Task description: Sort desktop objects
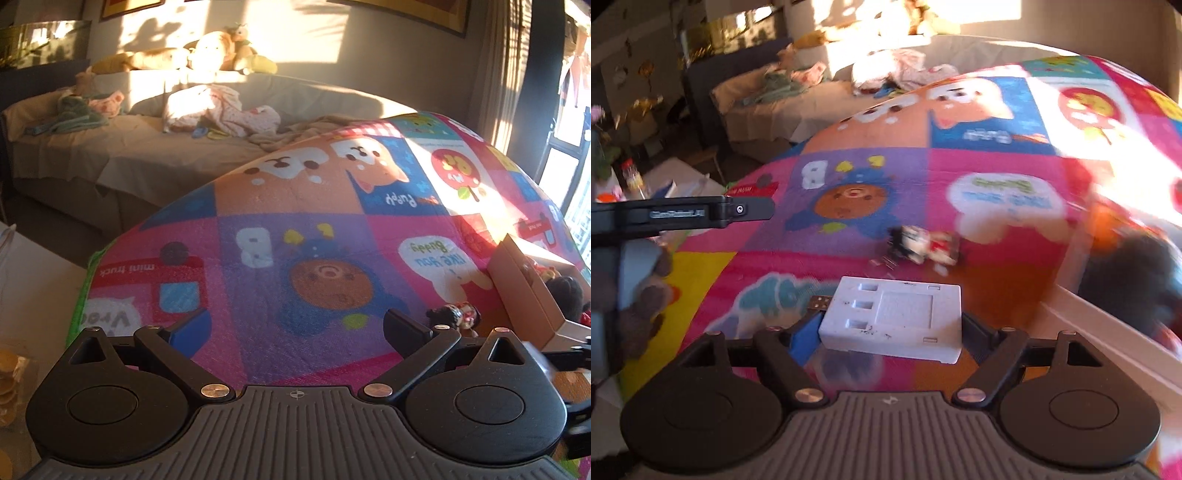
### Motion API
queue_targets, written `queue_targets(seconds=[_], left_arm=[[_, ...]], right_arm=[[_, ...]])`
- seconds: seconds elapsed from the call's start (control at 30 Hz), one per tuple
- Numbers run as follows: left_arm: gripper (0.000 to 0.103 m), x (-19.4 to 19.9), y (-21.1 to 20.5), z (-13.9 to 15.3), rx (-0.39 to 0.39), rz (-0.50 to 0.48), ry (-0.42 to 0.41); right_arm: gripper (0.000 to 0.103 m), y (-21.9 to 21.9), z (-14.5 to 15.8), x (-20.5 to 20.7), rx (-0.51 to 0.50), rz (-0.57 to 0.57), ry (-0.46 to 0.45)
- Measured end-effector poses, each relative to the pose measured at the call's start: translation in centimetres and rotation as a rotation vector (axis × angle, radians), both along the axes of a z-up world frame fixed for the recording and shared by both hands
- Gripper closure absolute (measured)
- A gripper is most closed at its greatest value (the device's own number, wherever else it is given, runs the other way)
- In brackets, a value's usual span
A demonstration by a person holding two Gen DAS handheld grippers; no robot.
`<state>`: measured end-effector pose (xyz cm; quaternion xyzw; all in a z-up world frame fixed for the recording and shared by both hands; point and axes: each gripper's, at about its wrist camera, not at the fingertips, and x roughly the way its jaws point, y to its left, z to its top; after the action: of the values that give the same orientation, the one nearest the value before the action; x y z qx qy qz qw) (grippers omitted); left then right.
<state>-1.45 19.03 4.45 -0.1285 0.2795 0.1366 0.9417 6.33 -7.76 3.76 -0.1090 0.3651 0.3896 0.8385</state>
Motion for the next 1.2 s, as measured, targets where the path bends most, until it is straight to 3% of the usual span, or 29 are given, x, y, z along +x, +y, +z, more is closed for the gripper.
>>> queue_targets(seconds=[0.13,0.23,0.47,0.63,0.77,1.07,1.2], left_arm=[[0.001,1.1,-1.9,-0.2,-0.031,-0.097,0.017],[0.001,2.2,-4.2,-0.4,-0.059,-0.206,0.030],[0.001,5.7,-10.0,-0.9,-0.100,-0.419,0.051],[0.001,9.2,-11.7,-2.2,-0.130,-0.403,0.124],[0.001,11.2,-11.5,-2.9,-0.198,-0.404,0.115],[0.001,12.7,-12.2,-2.9,0.073,-0.393,0.088],[0.001,13.7,-12.6,-3.3,0.105,-0.333,0.113]], right_arm=[[0.023,-7.0,0.8,-1.7,-0.041,-0.120,-0.063],[0.023,-9.9,0.2,-4.2,-0.107,-0.244,-0.137],[0.020,-14.0,-2.5,-5.5,-0.094,-0.423,-0.126],[0.011,-15.1,-3.8,-5.0,-0.040,-0.470,-0.070],[0.004,-15.3,-3.8,-5.3,-0.008,-0.473,-0.081],[0.002,-15.2,-4.0,-5.1,0.000,-0.473,-0.061],[0.002,-15.3,-4.1,-4.9,0.000,-0.477,-0.048]])
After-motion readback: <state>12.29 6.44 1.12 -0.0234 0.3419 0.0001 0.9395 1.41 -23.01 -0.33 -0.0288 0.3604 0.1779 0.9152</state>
